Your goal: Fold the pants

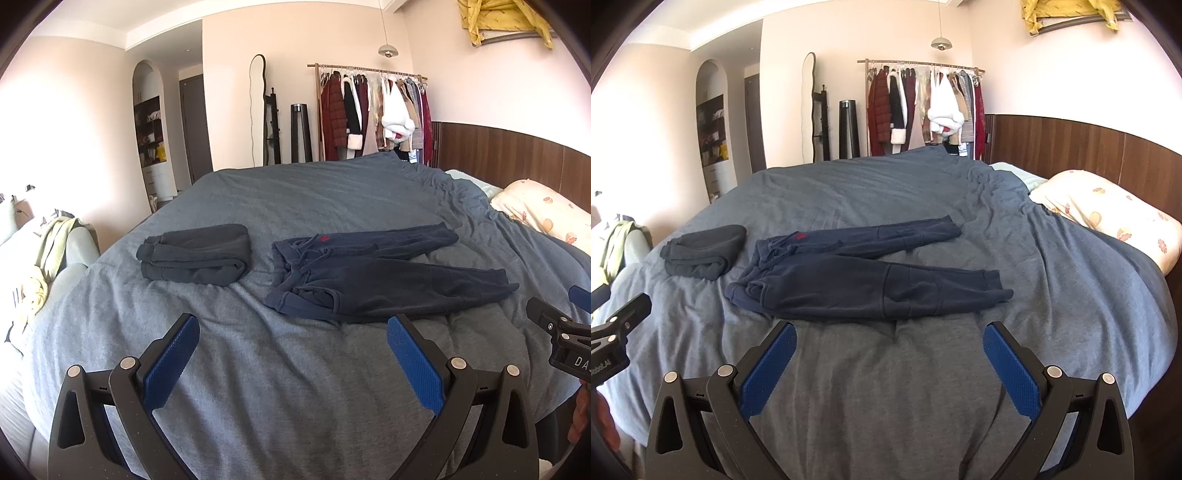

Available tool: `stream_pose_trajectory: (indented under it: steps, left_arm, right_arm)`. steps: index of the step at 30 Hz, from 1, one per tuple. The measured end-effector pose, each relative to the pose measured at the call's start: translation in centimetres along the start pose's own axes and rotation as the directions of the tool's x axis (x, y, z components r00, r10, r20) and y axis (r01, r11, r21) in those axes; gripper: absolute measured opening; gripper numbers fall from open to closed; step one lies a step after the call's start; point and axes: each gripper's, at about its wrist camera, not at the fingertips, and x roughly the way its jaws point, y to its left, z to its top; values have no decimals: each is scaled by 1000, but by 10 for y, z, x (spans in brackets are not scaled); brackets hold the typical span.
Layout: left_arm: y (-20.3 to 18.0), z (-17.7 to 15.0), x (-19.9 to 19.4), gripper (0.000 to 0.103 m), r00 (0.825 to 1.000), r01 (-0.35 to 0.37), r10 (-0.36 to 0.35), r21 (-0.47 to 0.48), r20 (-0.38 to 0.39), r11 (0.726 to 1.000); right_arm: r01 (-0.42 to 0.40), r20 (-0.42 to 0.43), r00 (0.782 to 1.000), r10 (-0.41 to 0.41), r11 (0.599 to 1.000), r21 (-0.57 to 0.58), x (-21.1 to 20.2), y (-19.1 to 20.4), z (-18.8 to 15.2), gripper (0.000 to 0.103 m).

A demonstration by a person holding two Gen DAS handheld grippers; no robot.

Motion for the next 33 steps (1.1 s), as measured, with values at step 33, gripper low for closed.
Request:
stream_pose_trajectory:
  steps: [33]
  left_arm:
    - [-35,-21,171,78,985,110,-36,443,-171,890]
  right_arm:
    - [-11,-153,987,-57,911,-411,164,62,-13,79]
